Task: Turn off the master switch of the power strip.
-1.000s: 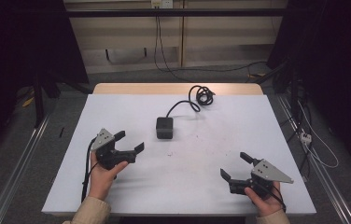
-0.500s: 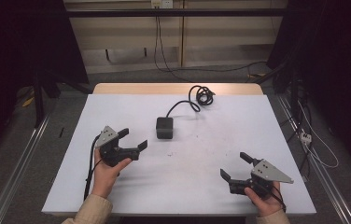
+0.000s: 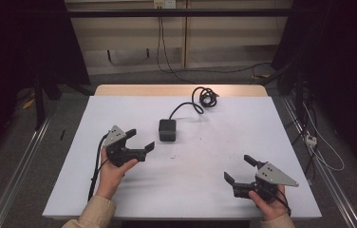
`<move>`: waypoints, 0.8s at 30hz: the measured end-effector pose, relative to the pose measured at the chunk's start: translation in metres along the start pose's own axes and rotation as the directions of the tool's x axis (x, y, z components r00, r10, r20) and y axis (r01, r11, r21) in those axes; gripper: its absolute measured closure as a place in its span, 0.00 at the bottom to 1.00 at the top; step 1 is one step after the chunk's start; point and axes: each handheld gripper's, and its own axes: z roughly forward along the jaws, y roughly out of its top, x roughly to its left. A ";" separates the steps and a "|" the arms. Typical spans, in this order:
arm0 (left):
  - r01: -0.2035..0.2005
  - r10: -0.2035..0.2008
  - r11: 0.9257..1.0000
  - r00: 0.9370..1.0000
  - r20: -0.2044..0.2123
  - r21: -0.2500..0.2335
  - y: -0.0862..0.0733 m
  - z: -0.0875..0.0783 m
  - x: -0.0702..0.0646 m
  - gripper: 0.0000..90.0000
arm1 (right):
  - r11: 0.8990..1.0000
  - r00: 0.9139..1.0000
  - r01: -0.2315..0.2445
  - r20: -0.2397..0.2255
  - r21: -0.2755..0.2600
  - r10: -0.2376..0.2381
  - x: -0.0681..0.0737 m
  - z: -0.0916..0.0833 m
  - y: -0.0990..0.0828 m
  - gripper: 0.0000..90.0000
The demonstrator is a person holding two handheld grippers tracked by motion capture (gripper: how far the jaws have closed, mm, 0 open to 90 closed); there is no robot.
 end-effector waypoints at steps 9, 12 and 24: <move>-0.002 0.002 1.000 1.000 0.001 0.011 0.004 0.007 -0.002 0.05 | 1.000 1.000 -0.001 -0.001 0.000 0.001 0.000 0.000 0.000 0.07; 0.003 -0.003 1.000 1.000 0.003 0.011 0.005 0.010 -0.002 0.05 | 1.000 1.000 0.000 -0.003 0.000 0.000 0.000 0.000 0.000 0.07; 0.020 -0.020 1.000 1.000 0.019 0.017 0.005 0.017 0.000 0.06 | 1.000 1.000 0.001 -0.001 -0.004 -0.001 -0.001 -0.001 0.000 0.07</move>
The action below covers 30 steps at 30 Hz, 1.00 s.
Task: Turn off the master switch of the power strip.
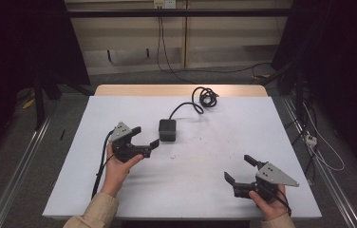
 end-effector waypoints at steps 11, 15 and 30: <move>0.007 -0.007 1.000 1.000 0.003 0.008 0.001 0.005 -0.001 0.06 | 1.000 1.000 -0.008 0.000 -0.006 0.008 -0.001 -0.001 0.000 0.07; -0.006 0.006 1.000 1.000 0.008 0.017 0.002 0.009 -0.001 0.06 | 1.000 1.000 -0.009 -0.001 -0.008 0.009 -0.001 -0.001 0.001 0.07; -0.012 0.011 0.999 1.000 0.007 0.031 0.004 0.019 -0.001 0.06 | 1.000 1.000 -0.016 0.000 -0.010 0.016 -0.001 -0.001 0.001 0.06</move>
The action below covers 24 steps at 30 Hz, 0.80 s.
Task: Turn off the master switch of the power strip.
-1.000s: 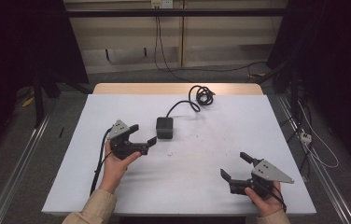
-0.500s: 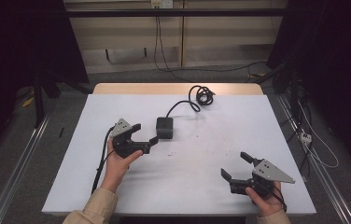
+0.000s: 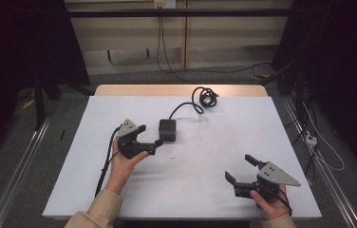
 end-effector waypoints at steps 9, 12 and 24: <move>0.003 -0.003 1.000 1.000 -0.017 0.004 0.000 0.002 0.004 0.06 | 1.000 1.000 0.003 0.001 -0.002 -0.003 0.000 0.000 0.000 0.06; 0.003 -0.003 1.000 1.000 -0.019 0.005 0.000 0.002 0.005 0.08 | 1.000 1.000 0.003 0.002 -0.002 -0.003 0.000 0.000 0.000 0.06; -0.006 0.007 1.000 1.000 -0.030 0.014 0.002 0.003 0.005 0.18 | 1.000 1.000 0.004 0.000 -0.004 -0.004 0.000 0.000 0.000 0.06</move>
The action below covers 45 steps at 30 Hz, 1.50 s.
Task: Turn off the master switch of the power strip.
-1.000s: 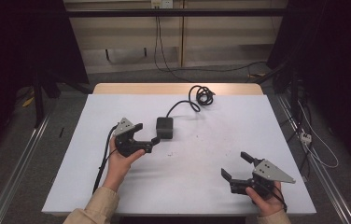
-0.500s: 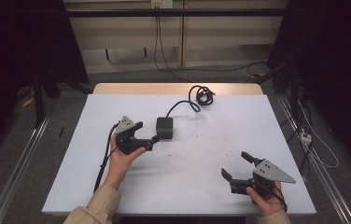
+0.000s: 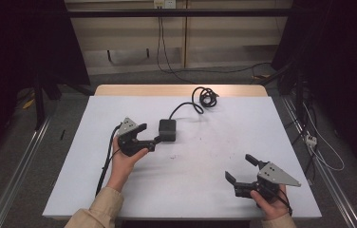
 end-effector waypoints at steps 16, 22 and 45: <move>-0.031 0.031 1.000 0.999 -0.007 -0.004 0.005 0.003 0.000 0.51 | 1.000 1.000 0.000 0.001 0.000 0.000 -0.001 0.000 -0.001 0.06; -0.029 0.029 1.000 0.999 -0.025 0.002 0.005 0.005 0.001 0.57 | 1.000 1.000 -0.001 0.001 0.001 0.001 -0.001 0.000 -0.001 0.06; -0.015 0.015 0.999 1.000 0.004 0.033 0.006 0.009 0.000 0.65 | 1.000 1.000 -0.002 -0.004 0.000 0.002 0.000 0.000 -0.001 0.07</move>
